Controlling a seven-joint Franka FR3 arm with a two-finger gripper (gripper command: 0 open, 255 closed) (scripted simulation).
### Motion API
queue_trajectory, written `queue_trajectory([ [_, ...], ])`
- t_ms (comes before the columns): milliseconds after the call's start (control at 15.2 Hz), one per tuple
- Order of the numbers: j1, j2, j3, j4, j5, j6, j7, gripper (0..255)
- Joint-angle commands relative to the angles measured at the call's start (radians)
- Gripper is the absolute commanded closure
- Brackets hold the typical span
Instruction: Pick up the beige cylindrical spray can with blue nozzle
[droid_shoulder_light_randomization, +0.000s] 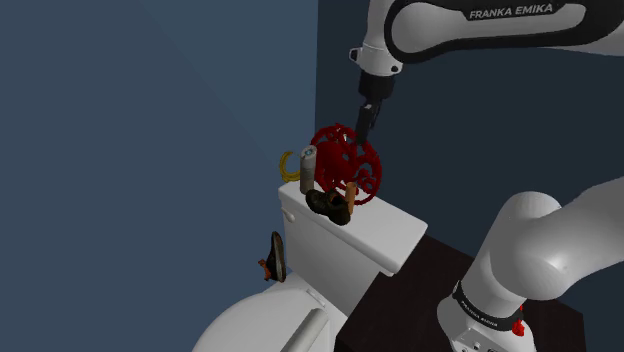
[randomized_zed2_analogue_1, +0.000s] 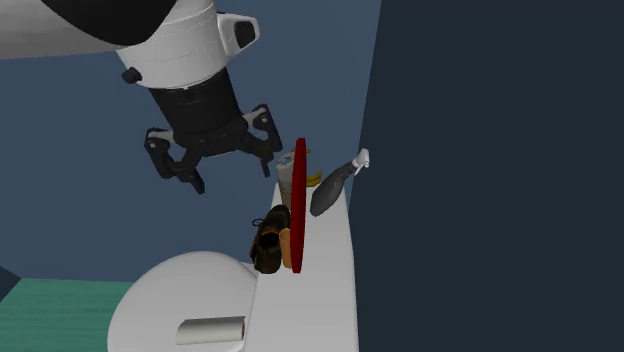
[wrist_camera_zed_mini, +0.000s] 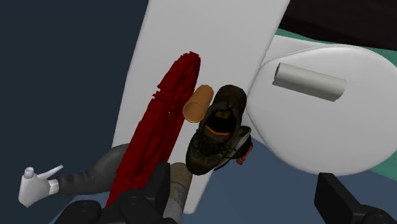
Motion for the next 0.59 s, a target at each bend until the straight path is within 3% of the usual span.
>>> queue_trajectory([
  [0, 0.000, 0.071, -0.011, 0.021, -0.027, 0.047, -0.043, 0],
  [528, 0.005, 0.365, -0.022, 0.152, -0.120, 0.202, -0.163, 0],
])
